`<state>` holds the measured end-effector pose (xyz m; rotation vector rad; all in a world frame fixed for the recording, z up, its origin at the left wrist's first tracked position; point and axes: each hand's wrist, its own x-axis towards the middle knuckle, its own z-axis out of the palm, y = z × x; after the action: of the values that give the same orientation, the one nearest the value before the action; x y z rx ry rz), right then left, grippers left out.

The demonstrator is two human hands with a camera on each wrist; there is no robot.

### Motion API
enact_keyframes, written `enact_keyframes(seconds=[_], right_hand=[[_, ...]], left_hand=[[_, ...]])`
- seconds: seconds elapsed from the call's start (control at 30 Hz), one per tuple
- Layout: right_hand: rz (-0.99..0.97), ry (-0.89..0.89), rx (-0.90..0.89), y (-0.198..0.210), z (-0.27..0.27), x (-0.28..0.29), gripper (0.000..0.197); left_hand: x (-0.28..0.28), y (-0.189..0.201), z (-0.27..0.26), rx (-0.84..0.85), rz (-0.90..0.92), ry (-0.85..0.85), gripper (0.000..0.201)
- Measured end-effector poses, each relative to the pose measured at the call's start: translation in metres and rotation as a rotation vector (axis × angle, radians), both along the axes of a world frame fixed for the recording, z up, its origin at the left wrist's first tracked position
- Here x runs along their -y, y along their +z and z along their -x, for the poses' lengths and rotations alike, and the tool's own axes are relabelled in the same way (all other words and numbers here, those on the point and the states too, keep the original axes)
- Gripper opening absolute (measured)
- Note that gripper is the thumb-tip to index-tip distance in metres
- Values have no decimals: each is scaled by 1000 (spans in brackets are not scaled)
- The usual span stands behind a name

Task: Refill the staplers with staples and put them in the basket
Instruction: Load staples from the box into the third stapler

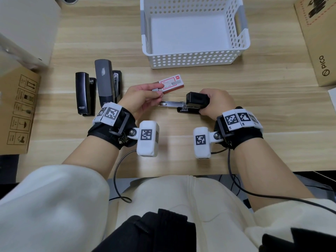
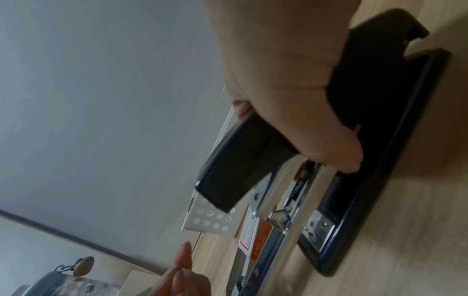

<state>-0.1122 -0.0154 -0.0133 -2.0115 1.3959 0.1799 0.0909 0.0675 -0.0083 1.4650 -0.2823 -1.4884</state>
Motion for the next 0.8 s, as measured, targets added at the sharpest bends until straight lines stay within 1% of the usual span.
enact_keyframes(seconds=[0.13, 0.2, 0.3, 0.43, 0.63, 0.7, 0.8], right_hand=[[-2, 3, 0, -1, 0, 0, 37], [-3, 5, -3, -2, 0, 0, 36], [-6, 2, -4, -2, 0, 1, 36], [-4, 4, -7, -2, 0, 1, 36], [-7, 5, 6, -3, 0, 1, 34], [-7, 6, 5, -3, 0, 1, 33], [-5, 6, 3, -4, 0, 1, 34]], left_hand=[[0, -1, -2, -1, -17, 5, 21], [-1, -1, -3, 22, -28, -18, 21], [0, 0, -3, 71, -52, -45, 26], [4, -1, -1, 96, -88, 25, 21], [3, -4, -4, 85, 9, -74, 17], [1, -3, -4, 138, 30, -92, 16], [0, -4, -3, 247, 51, -106, 21]])
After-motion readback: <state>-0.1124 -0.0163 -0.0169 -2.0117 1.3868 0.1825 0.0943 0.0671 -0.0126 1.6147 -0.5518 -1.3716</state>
